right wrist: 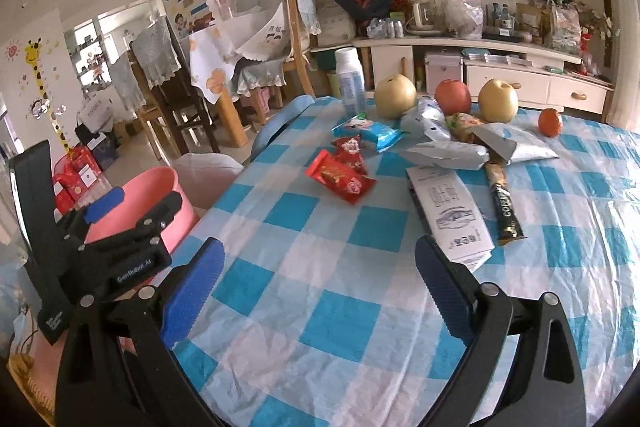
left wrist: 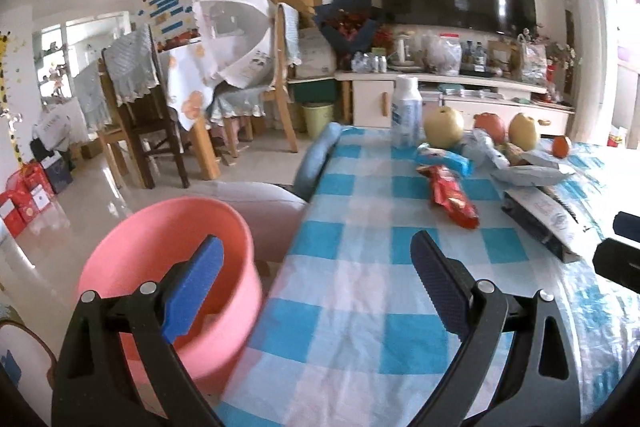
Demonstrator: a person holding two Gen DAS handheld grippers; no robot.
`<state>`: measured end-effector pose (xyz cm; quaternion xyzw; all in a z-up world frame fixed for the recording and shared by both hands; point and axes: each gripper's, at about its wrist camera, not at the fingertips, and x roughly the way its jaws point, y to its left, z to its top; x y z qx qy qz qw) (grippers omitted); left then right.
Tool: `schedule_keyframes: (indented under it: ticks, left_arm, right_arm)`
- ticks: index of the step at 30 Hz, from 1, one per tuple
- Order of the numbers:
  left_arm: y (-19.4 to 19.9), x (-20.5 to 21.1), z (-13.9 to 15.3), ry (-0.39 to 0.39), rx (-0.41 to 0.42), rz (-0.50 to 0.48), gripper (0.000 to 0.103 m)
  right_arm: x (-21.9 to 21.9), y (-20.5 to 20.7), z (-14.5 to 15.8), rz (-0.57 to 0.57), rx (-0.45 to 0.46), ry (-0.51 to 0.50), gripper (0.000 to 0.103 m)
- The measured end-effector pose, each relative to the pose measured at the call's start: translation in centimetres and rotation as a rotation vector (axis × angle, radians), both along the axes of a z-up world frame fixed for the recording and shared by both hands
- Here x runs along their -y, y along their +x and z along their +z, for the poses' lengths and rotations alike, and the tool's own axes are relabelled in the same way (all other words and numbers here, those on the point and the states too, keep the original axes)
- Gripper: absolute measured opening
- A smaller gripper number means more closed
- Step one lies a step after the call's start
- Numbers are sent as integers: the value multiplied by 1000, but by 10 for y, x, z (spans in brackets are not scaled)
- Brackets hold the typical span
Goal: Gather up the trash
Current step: 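Move both open tools from the pink bucket back to the table, then grasp the red snack wrapper with left tool while right tool grasps the COFFEEMIX stick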
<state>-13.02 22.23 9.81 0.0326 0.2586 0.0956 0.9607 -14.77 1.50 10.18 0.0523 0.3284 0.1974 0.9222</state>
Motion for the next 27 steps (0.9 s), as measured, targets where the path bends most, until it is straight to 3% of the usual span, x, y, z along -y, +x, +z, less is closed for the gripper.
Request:
schedule_keyframes:
  ticks: [16,27]
  left_arm:
    - [24,67,6,-37,-79,-175,95]
    - [91,87,-27,-187,-208,-171,92]
  right_arm:
    - [79,32,-8,-105,-37,48,96]
    - [157,79,-27,-254,-114,108,96]
